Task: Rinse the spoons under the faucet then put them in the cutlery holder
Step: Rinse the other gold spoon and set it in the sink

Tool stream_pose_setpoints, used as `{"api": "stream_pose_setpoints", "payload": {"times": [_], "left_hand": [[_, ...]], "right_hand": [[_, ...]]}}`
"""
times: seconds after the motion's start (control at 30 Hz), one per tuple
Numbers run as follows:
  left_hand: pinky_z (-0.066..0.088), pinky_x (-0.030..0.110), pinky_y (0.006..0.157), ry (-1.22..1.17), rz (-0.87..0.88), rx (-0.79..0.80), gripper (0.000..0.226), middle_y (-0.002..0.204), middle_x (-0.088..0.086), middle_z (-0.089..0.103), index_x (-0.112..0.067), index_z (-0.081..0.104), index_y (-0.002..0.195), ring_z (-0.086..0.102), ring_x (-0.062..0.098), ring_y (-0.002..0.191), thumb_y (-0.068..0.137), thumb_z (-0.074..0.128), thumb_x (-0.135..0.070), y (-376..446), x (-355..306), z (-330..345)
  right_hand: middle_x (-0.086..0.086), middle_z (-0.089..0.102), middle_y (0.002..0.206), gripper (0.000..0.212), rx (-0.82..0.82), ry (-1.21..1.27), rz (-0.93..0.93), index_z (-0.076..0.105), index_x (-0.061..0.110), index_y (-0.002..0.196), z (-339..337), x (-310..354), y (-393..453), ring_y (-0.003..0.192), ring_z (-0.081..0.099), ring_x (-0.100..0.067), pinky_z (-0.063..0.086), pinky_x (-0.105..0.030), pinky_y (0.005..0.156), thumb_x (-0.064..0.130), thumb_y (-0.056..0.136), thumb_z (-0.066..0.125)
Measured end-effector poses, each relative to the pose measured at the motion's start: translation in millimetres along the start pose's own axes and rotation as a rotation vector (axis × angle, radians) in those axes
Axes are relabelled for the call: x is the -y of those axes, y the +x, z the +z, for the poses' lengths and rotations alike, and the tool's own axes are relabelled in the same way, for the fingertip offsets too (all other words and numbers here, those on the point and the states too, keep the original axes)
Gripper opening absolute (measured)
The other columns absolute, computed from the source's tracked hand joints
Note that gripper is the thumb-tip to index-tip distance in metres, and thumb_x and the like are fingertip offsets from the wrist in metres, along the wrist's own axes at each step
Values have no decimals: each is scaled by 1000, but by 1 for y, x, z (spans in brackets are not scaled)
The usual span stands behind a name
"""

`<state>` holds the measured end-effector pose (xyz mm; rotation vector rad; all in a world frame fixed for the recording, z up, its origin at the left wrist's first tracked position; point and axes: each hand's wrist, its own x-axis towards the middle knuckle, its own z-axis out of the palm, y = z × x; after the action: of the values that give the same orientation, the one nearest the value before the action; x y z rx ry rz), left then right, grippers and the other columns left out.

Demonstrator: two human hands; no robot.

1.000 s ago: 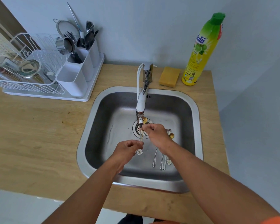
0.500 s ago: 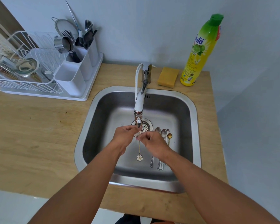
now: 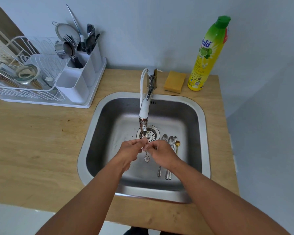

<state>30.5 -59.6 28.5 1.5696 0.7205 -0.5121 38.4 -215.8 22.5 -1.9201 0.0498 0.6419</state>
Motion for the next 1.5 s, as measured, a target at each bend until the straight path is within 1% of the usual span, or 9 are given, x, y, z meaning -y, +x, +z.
{"api": "stream_pose_setpoints", "payload": {"times": [0.17,0.43,0.6,0.73,0.83,0.97,1.1,1.23,1.5], "left_hand": [[49,30,71,65,40,-7,18,99,-9,78,-27,80,95,66,15,97,92,74,-44,1,-1,1],[44,20,65,112,92,-7,18,73,-15,74,-21,81,89,64,0,76,88,81,-39,-3,2,1],[46,18,69,194,83,61,19,76,-18,78,-18,81,90,67,-12,64,88,82,-37,-13,29,-4],[47,23,69,216,13,120,22,85,-18,79,-24,82,94,68,4,88,89,78,-44,-19,39,-15],[47,26,71,214,1,182,20,102,-2,80,-23,82,99,64,11,93,92,76,-40,-18,38,-14],[44,12,57,273,15,196,12,75,-19,76,-22,82,90,61,-4,71,91,78,-34,-12,41,0],[48,17,72,297,18,195,18,92,-10,81,-20,84,96,67,1,80,89,80,-36,-7,45,16],[44,23,62,498,70,159,26,61,-13,67,-21,84,92,52,0,51,91,76,-45,1,51,20],[53,33,97,874,101,91,34,123,0,72,-24,72,120,66,19,109,94,66,-45,10,58,-12]], "right_hand": [[23,72,88,15,-154,91,21,80,27,91,-9,7,8,85,63,11,41,-8,67,33,96,67],[23,74,68,8,-83,280,120,79,26,82,-9,16,22,48,56,16,37,-17,58,25,90,77],[26,73,71,11,-83,308,129,78,25,82,-8,16,23,57,61,12,39,-11,54,26,92,75],[27,76,79,9,-64,293,149,80,27,83,1,7,14,64,64,17,42,-16,61,35,86,82],[23,78,84,8,-66,249,147,81,29,81,5,-1,7,83,70,8,47,-17,71,36,85,83],[19,78,82,9,-160,109,99,80,30,80,1,-7,0,79,71,5,52,-19,76,33,88,79],[15,77,80,17,-235,-135,136,78,29,77,-10,-12,-3,82,72,-6,57,-29,80,39,91,74],[5,74,80,32,-341,-360,223,69,24,66,-21,-20,0,80,69,-18,57,-32,78,35,95,66],[-15,71,105,15,-369,-730,385,70,8,102,-36,-40,6,99,71,-35,51,-32,72,16,97,59]]}}
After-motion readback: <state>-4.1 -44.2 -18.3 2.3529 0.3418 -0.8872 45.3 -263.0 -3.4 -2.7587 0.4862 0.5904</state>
